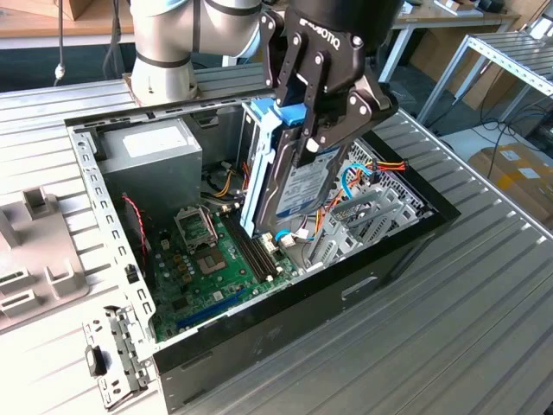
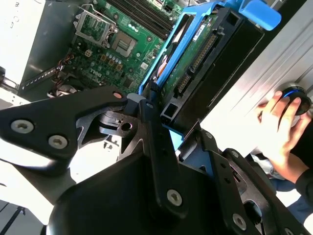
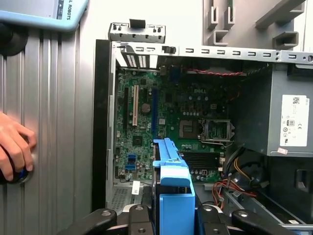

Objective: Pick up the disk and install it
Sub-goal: 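Pick up the disk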

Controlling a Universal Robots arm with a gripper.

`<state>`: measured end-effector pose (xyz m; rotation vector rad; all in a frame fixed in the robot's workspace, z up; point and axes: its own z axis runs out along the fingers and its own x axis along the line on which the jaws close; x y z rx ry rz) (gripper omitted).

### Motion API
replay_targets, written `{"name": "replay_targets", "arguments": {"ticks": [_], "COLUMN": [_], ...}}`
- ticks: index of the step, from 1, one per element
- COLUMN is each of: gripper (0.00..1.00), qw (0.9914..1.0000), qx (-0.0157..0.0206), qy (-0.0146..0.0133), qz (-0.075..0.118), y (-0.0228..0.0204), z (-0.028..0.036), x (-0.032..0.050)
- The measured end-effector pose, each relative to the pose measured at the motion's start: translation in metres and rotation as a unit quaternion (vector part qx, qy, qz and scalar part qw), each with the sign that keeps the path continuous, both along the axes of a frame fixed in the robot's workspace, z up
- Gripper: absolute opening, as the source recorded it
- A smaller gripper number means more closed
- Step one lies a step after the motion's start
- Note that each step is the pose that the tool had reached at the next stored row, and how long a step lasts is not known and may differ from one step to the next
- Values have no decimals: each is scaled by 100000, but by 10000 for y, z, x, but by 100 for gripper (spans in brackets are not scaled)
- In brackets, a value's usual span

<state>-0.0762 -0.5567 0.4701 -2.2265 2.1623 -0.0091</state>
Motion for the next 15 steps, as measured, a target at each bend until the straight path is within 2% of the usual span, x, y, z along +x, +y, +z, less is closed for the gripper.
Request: {"name": "replay_targets", "arguments": {"ticks": [8, 12, 13, 15], "gripper": [37, 37, 37, 37], "qw": [100000, 100000, 100000, 99993], "qx": [2, 11, 186, 1153], "qy": [0, -4, -2, -2], "qz": [-1, -2, -2, 0], "y": [-64, -130, -152, -195], "z": [-3, -6, -6, -6], "x": [51, 92, 106, 126]}}
